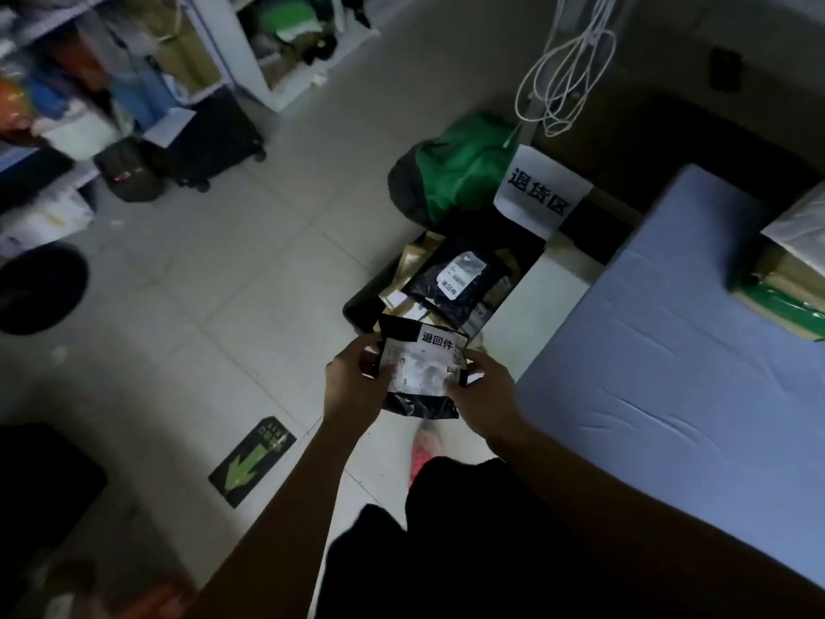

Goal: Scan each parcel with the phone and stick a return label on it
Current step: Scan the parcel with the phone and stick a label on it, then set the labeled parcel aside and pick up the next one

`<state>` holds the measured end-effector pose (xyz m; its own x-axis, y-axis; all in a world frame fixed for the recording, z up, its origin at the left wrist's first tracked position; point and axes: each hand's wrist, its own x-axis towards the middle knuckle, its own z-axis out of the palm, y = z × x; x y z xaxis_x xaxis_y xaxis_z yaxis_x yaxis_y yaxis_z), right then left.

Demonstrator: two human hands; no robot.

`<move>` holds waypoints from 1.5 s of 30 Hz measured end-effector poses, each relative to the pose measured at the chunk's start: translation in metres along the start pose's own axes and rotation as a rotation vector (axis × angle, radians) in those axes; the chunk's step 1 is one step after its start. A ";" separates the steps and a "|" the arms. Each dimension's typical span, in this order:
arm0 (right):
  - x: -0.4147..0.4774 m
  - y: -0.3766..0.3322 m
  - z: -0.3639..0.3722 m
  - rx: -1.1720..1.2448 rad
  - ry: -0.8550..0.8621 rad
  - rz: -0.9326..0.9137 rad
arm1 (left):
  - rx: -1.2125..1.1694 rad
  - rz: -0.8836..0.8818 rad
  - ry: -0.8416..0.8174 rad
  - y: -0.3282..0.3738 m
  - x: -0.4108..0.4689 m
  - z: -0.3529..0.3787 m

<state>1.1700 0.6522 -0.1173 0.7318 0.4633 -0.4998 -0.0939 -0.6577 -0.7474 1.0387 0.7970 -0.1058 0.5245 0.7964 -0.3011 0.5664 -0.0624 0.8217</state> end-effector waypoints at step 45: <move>0.176 -0.068 -0.085 -0.599 0.424 0.292 | 1.068 1.126 -0.640 0.154 0.291 0.161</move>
<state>1.3622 0.7282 -0.1172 0.9396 0.0358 -0.3403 -0.0307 -0.9817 -0.1881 1.3808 0.9225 -0.1446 0.9457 -0.2659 -0.1870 -0.2385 -0.9584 0.1567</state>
